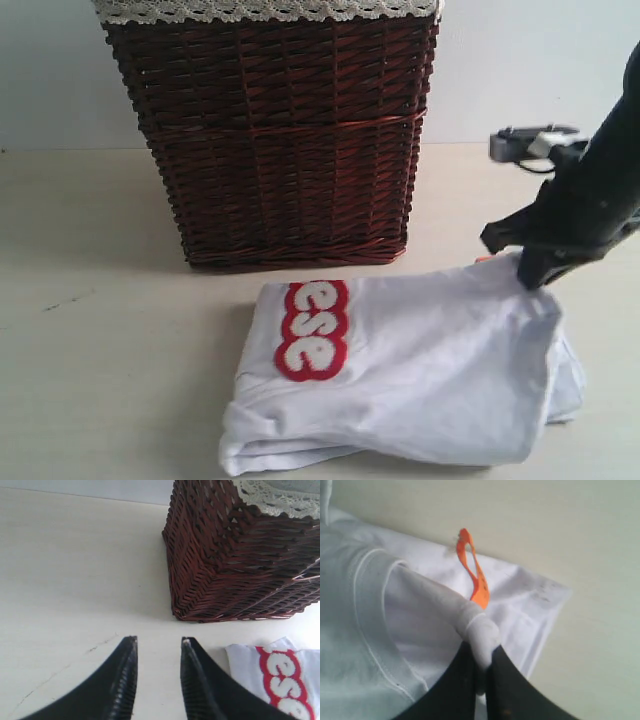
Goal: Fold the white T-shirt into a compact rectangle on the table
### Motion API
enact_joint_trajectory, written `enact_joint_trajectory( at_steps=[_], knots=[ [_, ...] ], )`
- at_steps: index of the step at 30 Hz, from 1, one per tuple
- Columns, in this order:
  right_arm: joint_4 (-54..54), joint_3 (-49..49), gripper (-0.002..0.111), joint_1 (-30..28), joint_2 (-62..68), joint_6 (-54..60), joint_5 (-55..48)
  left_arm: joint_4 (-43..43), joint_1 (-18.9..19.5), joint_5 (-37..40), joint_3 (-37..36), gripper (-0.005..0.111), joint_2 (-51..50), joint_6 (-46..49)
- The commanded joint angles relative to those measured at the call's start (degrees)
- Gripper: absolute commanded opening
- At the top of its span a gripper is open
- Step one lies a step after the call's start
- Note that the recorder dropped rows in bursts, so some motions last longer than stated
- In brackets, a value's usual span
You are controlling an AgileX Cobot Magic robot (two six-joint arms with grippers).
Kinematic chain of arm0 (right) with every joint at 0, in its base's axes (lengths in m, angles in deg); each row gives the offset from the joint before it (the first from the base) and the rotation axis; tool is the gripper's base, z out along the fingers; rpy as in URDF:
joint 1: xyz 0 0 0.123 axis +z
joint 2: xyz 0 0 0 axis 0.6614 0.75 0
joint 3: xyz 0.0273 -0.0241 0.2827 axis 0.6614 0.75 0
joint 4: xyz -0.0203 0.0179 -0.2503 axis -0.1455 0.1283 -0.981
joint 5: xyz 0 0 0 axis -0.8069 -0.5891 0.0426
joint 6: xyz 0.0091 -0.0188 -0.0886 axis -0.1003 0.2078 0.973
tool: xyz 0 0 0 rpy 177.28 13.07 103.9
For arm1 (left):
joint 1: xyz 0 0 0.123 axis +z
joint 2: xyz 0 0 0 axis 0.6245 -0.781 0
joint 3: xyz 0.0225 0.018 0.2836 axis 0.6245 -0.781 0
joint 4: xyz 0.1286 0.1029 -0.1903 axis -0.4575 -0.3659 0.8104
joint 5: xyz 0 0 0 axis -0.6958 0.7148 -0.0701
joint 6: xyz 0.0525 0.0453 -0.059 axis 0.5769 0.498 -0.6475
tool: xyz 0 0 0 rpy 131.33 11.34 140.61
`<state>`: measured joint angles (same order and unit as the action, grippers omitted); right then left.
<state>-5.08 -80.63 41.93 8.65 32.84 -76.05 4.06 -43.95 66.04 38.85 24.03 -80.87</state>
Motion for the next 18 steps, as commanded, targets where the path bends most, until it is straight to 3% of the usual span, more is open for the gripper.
enact_joint_trajectory(
  at_steps=[1,7,10,14,16,18],
  knots=[
    [-19.4,-4.0,0.000,-0.3,-2.9,-12.4,-5.4,0.2,0.2,-1.4,-0.2,0.031,0.4,0.5],
    [-23.1,-4.1,0.003,-0.3,-1.0,-12.1,-0.3,0.2,0.2,-1.2,-0.2,0.031,0.4,1.8],
    [-30.5,-4.4,0.020,-0.3,1.7,-16.6,-1.0,0.2,0.2,-0.2,-0.2,0.031,0.5,1.8],
    [-46.0,-4.4,0.048,-0.3,3.5,-33.4,-6.7,0.2,0.2,1.1,-0.2,0.031,2.2,1.8],
    [-45.7,-4.4,0.052,-0.3,2.9,-34.8,-6.7,-0.1,0.2,1.1,-0.2,0.031,3.2,2.0],
    [-39.3,-4.4,0.049,-0.3,1.5,-32.2,-4.6,-0.7,0.2,1.1,-0.2,0.029,4.3,2.0]
  ],
)
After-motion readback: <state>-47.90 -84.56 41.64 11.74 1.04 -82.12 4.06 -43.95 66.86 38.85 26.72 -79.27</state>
